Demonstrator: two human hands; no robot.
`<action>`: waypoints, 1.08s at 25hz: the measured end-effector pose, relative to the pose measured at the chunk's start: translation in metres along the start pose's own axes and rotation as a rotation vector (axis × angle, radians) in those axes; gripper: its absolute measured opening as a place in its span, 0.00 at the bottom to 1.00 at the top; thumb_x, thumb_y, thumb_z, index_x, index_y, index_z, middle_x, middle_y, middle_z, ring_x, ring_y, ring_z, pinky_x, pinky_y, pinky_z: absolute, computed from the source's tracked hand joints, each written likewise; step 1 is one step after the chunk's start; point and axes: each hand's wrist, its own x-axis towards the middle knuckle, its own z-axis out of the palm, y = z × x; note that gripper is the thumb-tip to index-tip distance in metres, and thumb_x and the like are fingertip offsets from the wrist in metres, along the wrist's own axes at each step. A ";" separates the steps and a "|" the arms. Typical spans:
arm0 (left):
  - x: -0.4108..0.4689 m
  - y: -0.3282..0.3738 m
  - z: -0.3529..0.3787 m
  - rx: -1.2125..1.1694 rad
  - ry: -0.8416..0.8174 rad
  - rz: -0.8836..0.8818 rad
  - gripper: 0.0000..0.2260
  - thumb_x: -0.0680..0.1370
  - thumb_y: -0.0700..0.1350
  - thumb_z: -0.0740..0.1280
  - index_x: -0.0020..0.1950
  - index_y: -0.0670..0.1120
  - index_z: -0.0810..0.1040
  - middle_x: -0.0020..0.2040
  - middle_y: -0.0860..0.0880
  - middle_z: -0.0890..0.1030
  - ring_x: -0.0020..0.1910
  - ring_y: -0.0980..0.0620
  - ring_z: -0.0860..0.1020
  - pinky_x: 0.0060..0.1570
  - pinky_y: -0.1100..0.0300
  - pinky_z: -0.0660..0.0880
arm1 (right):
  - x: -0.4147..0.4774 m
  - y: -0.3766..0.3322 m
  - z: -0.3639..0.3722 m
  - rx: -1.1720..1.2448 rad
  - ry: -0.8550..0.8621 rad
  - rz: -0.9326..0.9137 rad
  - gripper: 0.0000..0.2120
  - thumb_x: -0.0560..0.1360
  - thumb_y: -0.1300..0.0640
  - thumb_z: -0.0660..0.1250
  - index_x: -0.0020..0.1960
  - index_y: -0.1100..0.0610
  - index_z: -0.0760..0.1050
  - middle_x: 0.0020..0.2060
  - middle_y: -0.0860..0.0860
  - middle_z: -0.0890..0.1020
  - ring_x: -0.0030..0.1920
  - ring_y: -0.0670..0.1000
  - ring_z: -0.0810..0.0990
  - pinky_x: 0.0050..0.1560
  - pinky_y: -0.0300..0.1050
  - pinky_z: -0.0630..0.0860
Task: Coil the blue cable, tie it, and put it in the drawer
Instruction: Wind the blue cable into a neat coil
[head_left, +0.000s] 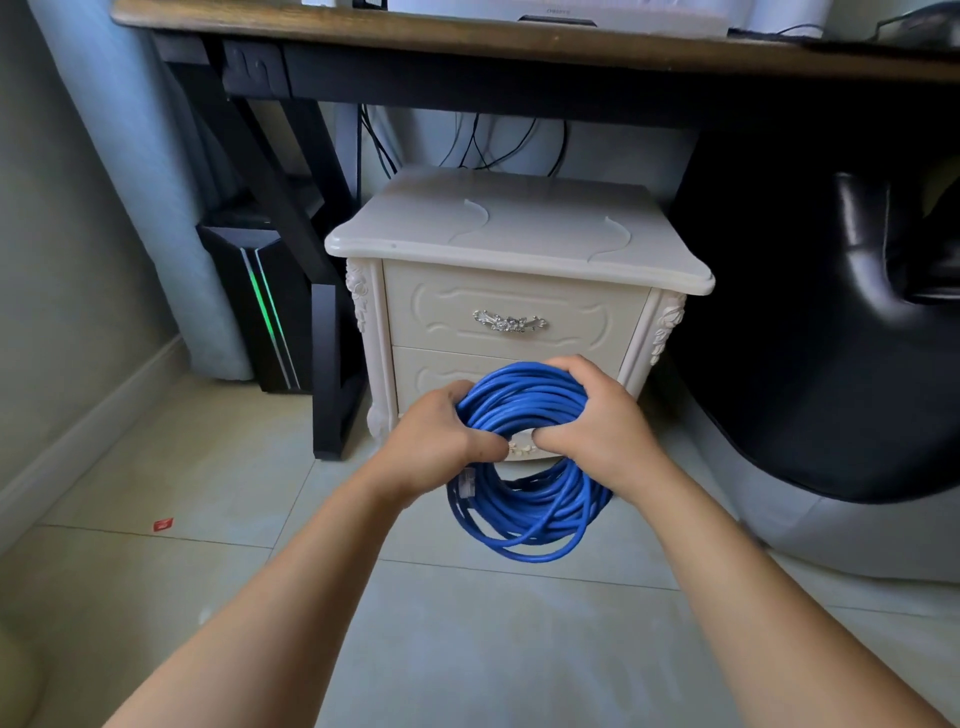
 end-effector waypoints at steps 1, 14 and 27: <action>0.004 -0.003 0.000 -0.033 0.011 -0.025 0.19 0.61 0.43 0.73 0.51 0.44 0.79 0.44 0.41 0.83 0.40 0.46 0.82 0.48 0.46 0.79 | 0.005 0.002 0.003 0.013 -0.013 0.001 0.25 0.63 0.62 0.73 0.54 0.40 0.73 0.45 0.43 0.82 0.44 0.46 0.82 0.46 0.47 0.80; 0.046 -0.009 0.000 -0.367 0.349 -0.198 0.09 0.69 0.33 0.68 0.48 0.38 0.75 0.26 0.47 0.74 0.19 0.53 0.71 0.22 0.66 0.68 | 0.176 0.014 -0.070 -0.370 0.401 -0.091 0.13 0.80 0.60 0.60 0.61 0.59 0.79 0.63 0.58 0.72 0.61 0.56 0.75 0.58 0.39 0.67; 0.057 -0.015 -0.001 -0.348 0.339 -0.188 0.12 0.68 0.34 0.69 0.51 0.38 0.75 0.29 0.50 0.74 0.22 0.56 0.71 0.23 0.66 0.70 | 0.242 0.023 -0.069 -0.691 0.322 0.033 0.12 0.75 0.67 0.62 0.52 0.64 0.82 0.59 0.62 0.81 0.61 0.62 0.77 0.60 0.53 0.75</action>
